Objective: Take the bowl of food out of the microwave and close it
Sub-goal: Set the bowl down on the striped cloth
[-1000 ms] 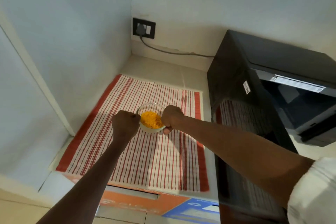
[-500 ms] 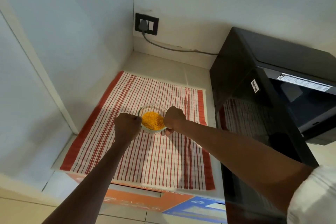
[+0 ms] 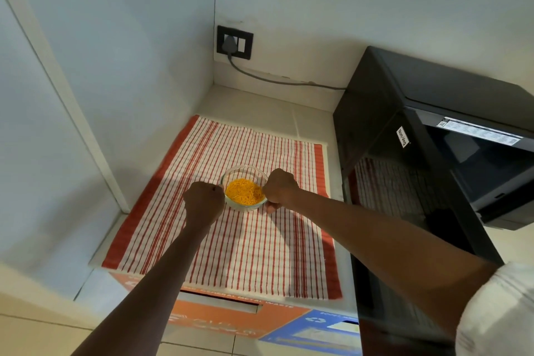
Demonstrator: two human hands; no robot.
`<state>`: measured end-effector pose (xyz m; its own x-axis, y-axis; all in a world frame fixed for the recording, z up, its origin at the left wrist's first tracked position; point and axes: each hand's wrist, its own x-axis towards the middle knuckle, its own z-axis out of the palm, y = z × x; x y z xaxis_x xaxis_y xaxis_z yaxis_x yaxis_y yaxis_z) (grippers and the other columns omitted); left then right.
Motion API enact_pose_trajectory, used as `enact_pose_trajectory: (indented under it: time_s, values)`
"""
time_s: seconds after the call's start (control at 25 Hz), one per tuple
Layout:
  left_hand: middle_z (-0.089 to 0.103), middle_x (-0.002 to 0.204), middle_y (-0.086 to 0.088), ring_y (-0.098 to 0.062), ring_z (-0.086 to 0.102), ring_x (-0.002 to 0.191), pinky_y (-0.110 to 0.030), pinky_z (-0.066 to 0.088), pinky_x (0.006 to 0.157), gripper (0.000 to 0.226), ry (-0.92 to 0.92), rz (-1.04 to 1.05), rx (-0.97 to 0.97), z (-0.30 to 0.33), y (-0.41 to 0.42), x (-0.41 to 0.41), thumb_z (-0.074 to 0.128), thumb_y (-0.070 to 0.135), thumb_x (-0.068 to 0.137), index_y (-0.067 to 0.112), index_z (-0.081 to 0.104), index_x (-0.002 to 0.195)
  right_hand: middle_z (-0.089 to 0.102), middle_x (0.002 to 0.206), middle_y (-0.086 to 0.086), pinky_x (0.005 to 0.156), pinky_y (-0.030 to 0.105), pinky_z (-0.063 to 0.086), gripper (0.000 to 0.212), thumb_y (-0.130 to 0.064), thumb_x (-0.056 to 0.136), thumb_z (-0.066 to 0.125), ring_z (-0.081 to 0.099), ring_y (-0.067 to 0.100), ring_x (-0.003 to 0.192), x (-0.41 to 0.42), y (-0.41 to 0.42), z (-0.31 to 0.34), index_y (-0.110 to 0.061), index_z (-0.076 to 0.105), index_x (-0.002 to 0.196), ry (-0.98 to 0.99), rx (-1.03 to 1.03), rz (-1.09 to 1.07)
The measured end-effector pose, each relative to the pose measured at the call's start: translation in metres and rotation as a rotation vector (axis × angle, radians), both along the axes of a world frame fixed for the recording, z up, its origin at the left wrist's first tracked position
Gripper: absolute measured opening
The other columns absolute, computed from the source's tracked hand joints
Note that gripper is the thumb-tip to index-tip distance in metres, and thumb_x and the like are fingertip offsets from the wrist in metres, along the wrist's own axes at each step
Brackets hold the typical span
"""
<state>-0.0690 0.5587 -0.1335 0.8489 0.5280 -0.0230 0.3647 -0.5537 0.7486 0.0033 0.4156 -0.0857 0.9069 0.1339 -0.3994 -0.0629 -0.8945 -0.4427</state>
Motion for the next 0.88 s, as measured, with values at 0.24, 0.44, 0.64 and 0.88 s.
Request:
enact_pose_trajectory:
  time_s: [0.24,0.44,0.64,0.88]
  values:
    - [0.044,0.048,0.002,-0.005,0.033,0.042,-0.013,0.027,0.046,0.035,-0.341,0.123,0.055,0.034,-0.018,-0.02,0.046,0.003,0.098,0.005,0.056,0.065,0.068,0.064,0.017,0.069,0.035,0.063,0.027,-0.016,0.097,0.055,0.063,0.021,0.043,0.008,-0.013,0.038,0.006,0.066,0.086,-0.104,-0.04,0.102]
    - [0.059,0.06,-0.011,0.001,0.037,0.043,-0.018,0.028,0.041,0.028,-0.641,-0.069,0.09,0.079,-0.071,-0.033,0.053,0.004,0.098,-0.009,0.06,0.122,0.066,0.072,0.007,0.061,0.034,0.061,0.012,-0.013,0.086,0.057,0.064,0.02,0.055,-0.008,-0.038,0.088,-0.004,0.065,0.089,-0.383,-0.237,0.35]
    - [0.073,0.113,-0.012,-0.019,0.072,0.09,-0.015,0.052,0.076,0.041,-0.559,-0.218,-0.014,0.124,-0.134,-0.041,0.049,0.019,0.101,0.005,0.052,0.139,0.044,0.062,0.001,0.052,0.031,0.046,0.004,-0.005,0.084,0.058,0.053,0.022,0.059,-0.043,-0.084,0.143,-0.005,0.061,0.086,-0.665,-0.346,0.35]
    - [0.065,0.076,0.003,-0.005,0.058,0.058,-0.015,0.045,0.052,0.028,-0.686,-0.43,-0.09,0.161,-0.189,-0.06,0.043,0.018,0.103,0.021,0.059,0.126,0.061,0.084,0.011,0.063,0.03,0.049,0.004,-0.006,0.088,0.06,0.055,0.022,0.074,-0.096,-0.137,0.184,-0.003,0.063,0.086,-0.792,-0.306,0.263]
